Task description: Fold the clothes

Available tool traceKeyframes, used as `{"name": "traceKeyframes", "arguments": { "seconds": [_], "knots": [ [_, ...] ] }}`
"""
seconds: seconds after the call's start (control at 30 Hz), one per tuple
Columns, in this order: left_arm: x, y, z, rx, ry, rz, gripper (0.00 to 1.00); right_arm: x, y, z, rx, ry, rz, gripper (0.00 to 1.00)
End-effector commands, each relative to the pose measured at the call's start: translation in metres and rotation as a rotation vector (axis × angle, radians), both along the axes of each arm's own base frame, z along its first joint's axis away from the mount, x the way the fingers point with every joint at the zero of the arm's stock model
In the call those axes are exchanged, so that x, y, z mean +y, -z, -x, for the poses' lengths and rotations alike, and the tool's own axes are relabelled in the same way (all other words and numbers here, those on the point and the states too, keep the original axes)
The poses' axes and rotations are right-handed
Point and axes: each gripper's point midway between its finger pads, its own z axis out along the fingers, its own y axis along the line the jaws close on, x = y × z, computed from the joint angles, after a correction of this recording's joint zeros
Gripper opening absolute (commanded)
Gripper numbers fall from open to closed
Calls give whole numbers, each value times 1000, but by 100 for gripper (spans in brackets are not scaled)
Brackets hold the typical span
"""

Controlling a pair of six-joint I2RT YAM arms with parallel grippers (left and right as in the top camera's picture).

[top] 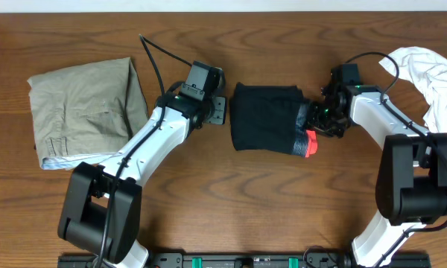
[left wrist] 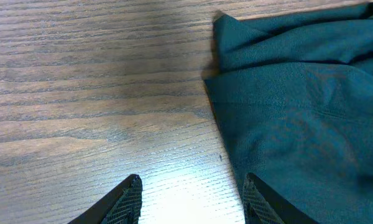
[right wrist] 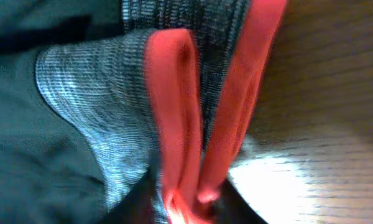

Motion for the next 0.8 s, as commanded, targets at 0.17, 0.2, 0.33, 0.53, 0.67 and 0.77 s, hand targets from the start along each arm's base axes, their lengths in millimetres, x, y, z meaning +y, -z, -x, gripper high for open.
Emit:
{"name": "traceKeyframes", "arguments": {
  "seconds": [0.17,0.2,0.33,0.53,0.67,0.77],
  "knots": [
    [5,-12,-5,-31,-1,-15,53,4,0,-1,0,-15,-18,1],
    [5,-11,-5,-30,-1,-15,53,4,-6,-5,-19,-25,-18,1],
    [5,-11,-4,-29,-1,-16,53,6,-34,-25,-98,-56,-17,1],
    [5,-11,-4,-29,-1,-15,53,24,-70,-45,-191,-176,-16,1],
    [5,-11,-4,-29,-1,-15,53,44,-86,-53,-251,-266,-14,1],
    [5,-11,-4,-29,-1,-15,53,56,-95,-58,-289,-322,-18,1]
  ]
}}
